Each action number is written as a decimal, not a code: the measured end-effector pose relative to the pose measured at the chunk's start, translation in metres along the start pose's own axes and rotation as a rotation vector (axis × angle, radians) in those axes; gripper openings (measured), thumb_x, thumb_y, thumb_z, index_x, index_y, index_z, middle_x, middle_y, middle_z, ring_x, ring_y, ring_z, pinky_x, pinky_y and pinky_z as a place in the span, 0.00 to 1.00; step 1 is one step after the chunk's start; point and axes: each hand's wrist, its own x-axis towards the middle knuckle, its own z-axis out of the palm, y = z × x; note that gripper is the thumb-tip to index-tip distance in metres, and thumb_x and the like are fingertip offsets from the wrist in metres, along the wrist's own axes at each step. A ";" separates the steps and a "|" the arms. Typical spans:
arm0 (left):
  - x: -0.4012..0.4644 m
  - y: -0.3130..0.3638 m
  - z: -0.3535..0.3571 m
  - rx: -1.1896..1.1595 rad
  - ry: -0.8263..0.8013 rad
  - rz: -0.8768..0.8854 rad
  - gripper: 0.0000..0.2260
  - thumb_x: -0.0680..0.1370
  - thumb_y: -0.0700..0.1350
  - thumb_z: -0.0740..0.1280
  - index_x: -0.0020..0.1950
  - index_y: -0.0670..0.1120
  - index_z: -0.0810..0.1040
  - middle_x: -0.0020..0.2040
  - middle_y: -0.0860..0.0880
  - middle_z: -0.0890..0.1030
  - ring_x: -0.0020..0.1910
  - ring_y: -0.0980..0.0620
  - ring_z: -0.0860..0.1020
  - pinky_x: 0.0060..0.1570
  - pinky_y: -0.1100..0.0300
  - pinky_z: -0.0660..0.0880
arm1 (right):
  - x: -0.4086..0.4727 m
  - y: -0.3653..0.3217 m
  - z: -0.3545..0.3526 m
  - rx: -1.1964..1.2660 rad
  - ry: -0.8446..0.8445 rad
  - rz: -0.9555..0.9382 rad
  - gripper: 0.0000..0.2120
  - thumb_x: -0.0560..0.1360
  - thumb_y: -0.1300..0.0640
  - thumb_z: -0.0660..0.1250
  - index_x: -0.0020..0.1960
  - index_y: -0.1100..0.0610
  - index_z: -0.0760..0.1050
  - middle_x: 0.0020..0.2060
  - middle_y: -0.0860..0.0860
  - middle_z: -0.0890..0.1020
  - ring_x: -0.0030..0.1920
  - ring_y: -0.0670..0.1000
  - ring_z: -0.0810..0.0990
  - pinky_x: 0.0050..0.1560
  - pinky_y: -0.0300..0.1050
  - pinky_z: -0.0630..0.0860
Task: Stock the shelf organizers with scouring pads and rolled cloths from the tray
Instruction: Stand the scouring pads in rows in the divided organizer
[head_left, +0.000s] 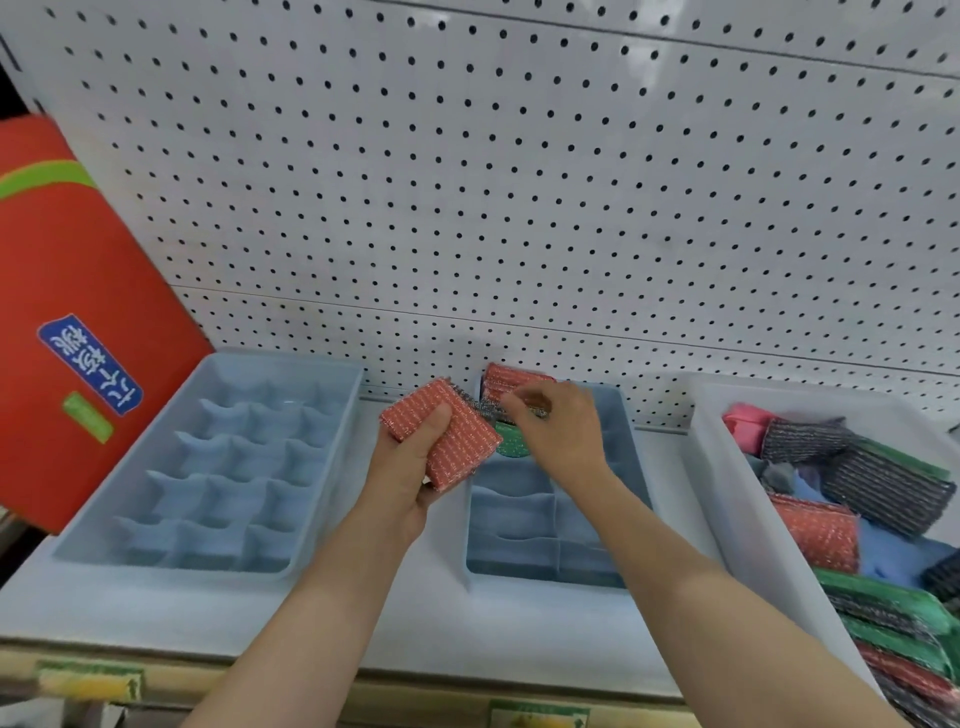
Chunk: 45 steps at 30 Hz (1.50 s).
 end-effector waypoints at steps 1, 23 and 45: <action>0.000 -0.001 0.004 0.021 -0.025 0.008 0.24 0.73 0.50 0.75 0.67 0.53 0.73 0.58 0.46 0.83 0.56 0.44 0.82 0.53 0.40 0.80 | -0.005 -0.012 -0.006 0.207 -0.103 0.120 0.15 0.73 0.39 0.71 0.49 0.49 0.82 0.44 0.43 0.83 0.49 0.44 0.80 0.51 0.41 0.78; 0.007 0.000 -0.007 -0.085 0.196 0.028 0.17 0.80 0.43 0.68 0.68 0.50 0.72 0.59 0.45 0.82 0.57 0.44 0.81 0.57 0.39 0.78 | -0.031 0.033 0.000 -0.077 -0.106 -0.016 0.10 0.71 0.56 0.77 0.51 0.53 0.82 0.47 0.49 0.82 0.49 0.49 0.78 0.50 0.43 0.77; -0.017 -0.008 0.025 0.125 -0.080 0.039 0.17 0.79 0.54 0.66 0.67 0.52 0.71 0.58 0.46 0.82 0.53 0.45 0.83 0.47 0.46 0.82 | -0.034 -0.017 -0.029 0.780 -0.441 0.473 0.11 0.72 0.59 0.75 0.52 0.64 0.81 0.48 0.58 0.86 0.48 0.57 0.86 0.51 0.51 0.83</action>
